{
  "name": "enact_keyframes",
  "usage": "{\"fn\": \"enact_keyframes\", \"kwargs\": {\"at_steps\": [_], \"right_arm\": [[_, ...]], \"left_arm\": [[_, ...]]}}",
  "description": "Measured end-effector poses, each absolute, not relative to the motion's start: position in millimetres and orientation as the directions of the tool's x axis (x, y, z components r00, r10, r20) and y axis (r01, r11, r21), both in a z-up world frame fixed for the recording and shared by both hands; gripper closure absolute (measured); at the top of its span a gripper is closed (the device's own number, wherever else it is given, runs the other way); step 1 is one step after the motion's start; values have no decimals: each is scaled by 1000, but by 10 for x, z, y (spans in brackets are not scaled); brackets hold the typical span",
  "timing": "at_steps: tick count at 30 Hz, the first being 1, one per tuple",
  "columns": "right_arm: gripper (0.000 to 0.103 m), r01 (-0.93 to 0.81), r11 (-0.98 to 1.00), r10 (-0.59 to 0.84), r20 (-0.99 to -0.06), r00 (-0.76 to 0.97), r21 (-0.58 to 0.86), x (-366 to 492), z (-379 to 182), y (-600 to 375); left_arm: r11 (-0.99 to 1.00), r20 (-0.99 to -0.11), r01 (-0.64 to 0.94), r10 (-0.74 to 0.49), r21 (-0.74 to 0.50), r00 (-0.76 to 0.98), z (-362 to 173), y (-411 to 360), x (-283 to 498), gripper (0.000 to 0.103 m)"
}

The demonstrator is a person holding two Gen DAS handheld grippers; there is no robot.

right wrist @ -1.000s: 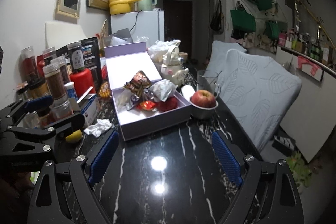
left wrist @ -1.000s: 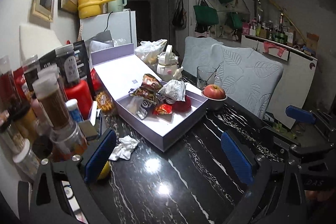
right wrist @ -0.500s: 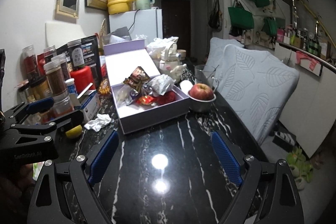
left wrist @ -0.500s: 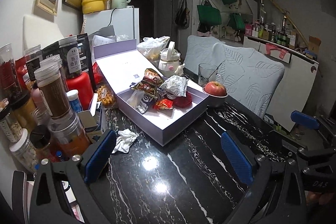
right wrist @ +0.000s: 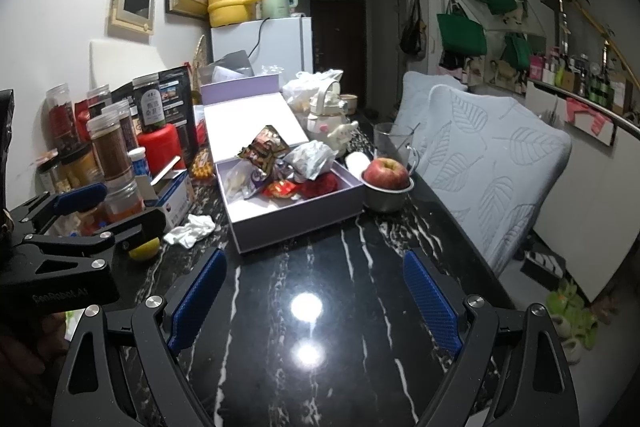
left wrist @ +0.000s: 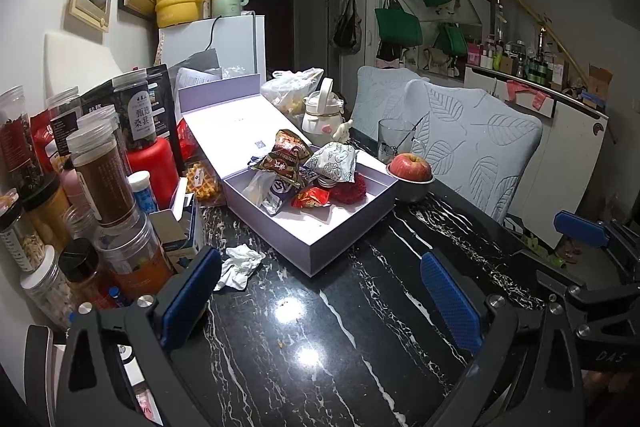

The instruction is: Organize soft objects

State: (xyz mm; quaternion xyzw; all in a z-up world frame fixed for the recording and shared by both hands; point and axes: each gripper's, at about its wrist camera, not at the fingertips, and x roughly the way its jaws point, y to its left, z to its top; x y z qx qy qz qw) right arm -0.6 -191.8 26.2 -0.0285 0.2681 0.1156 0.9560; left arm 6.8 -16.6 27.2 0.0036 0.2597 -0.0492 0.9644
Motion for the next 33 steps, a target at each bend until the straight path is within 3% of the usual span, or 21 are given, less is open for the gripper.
{"fn": "enact_keyframes", "kwargs": {"at_steps": [33], "right_arm": [[12,-241,970,213,-537,817,19,-25,150,-1901]], "left_arm": [[994,-556,108,-105,-28,825,103,-162,114,1]]}}
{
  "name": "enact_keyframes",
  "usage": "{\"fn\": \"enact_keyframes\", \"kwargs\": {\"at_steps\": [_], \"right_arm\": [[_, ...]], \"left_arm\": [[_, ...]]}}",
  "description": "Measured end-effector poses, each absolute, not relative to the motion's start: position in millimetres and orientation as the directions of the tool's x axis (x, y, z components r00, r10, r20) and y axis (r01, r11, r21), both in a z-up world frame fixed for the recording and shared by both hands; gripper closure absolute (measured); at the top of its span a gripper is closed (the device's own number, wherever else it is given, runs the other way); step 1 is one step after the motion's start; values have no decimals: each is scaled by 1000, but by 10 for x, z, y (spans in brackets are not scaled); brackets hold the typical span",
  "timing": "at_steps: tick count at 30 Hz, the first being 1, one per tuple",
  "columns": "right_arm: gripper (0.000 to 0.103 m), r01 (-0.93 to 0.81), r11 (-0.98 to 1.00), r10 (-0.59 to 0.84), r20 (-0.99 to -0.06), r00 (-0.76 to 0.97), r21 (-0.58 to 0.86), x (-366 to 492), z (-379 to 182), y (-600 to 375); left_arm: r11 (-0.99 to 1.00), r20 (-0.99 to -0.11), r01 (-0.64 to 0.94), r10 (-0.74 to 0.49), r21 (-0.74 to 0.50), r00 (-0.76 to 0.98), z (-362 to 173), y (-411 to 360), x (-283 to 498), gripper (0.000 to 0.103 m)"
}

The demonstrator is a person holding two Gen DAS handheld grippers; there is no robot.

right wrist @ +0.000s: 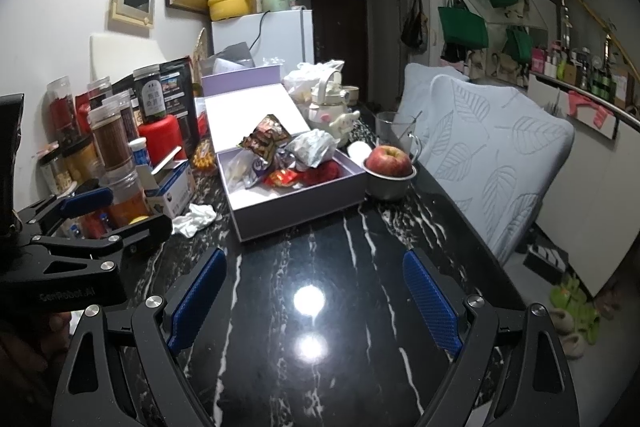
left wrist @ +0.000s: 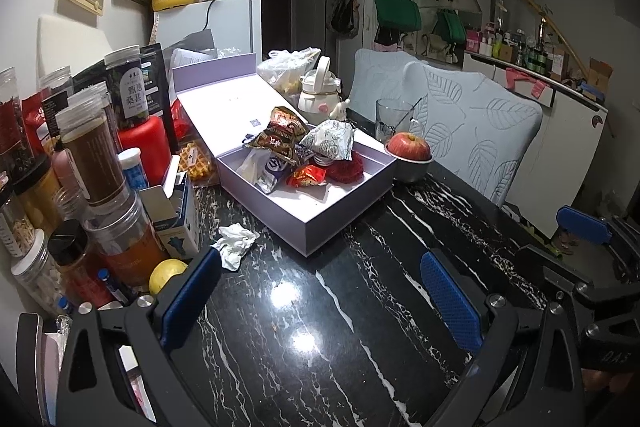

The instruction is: Organize soft objects

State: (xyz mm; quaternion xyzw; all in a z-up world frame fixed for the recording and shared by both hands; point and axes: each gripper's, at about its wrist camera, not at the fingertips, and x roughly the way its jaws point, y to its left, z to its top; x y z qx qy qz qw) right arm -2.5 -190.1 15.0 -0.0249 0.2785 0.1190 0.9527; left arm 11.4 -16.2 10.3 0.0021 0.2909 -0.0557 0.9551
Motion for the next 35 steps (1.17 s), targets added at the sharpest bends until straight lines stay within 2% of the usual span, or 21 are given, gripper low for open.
{"fn": "enact_keyframes", "kwargs": {"at_steps": [35], "right_arm": [[12,-184,983,164,-594,788,28,79,-71,-1930]], "left_arm": [[995,-639,97,-84,-14,765,-159,-175,214,1]]}}
